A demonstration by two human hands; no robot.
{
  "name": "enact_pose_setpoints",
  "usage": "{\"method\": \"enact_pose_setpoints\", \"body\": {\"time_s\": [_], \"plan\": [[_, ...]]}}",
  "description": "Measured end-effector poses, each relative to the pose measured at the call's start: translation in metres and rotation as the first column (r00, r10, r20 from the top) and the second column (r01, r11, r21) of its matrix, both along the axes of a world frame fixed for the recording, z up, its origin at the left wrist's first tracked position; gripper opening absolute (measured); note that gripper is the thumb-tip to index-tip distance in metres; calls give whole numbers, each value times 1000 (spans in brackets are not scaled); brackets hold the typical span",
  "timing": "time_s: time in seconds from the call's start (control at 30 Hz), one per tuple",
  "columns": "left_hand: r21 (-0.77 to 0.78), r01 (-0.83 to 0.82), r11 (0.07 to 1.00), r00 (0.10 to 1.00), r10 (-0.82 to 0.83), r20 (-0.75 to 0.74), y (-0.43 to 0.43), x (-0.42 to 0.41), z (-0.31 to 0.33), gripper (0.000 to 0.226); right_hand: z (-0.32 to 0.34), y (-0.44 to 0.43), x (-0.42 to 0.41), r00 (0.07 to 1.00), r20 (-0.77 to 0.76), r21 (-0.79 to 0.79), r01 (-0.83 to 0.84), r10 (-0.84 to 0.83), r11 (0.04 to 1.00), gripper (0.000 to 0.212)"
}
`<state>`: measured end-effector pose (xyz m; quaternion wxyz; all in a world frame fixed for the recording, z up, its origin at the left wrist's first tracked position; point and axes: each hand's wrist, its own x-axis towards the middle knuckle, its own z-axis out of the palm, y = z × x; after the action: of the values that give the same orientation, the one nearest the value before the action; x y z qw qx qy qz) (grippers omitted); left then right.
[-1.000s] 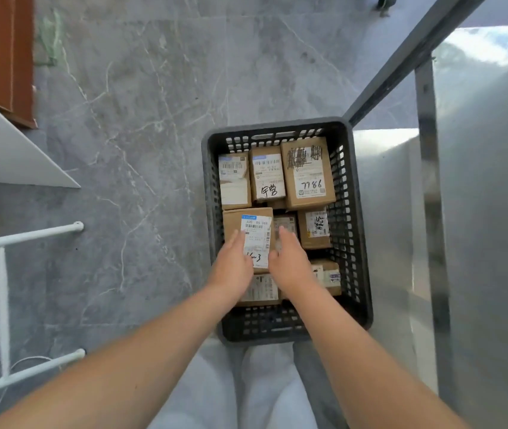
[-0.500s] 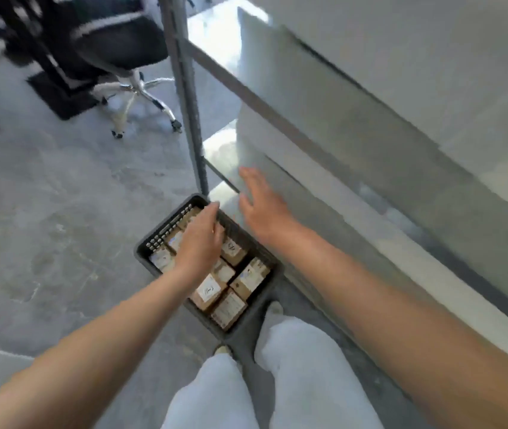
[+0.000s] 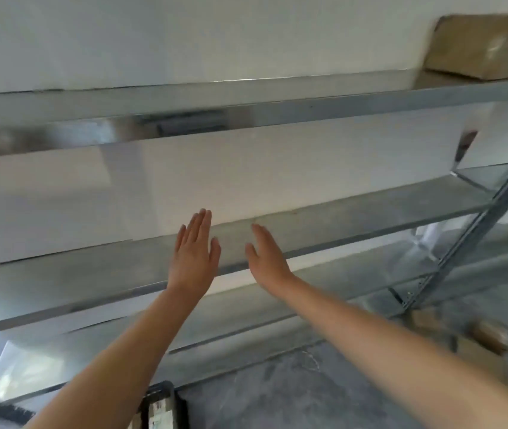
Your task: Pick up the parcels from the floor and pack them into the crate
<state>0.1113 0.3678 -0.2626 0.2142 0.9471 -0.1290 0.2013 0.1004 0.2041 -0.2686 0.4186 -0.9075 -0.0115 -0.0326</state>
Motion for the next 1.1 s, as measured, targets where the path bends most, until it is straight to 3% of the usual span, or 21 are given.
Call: {"method": "enact_pose_setpoints", "body": {"time_s": [0.33,0.5,0.8,1.1], "plan": [[38,365,930,931,-364,-16,-320,-32,-3,58,43,-324,-82,930,66,5,362,-362,932,52],[57,527,848,850,-524,-63,-488,-53,-7,63,46,-477,-134,831,85,31,549,-550,835,45],[90,732,675,678,-708,-198,-670,-67,-51,56,-25,-656,-196,615,-190,101,788,-766,608,53],[30,813,581,556,-760,-336,-837,14,-119,58,-81,-781,-150,409,-353,19,902,-841,431,52]]}}
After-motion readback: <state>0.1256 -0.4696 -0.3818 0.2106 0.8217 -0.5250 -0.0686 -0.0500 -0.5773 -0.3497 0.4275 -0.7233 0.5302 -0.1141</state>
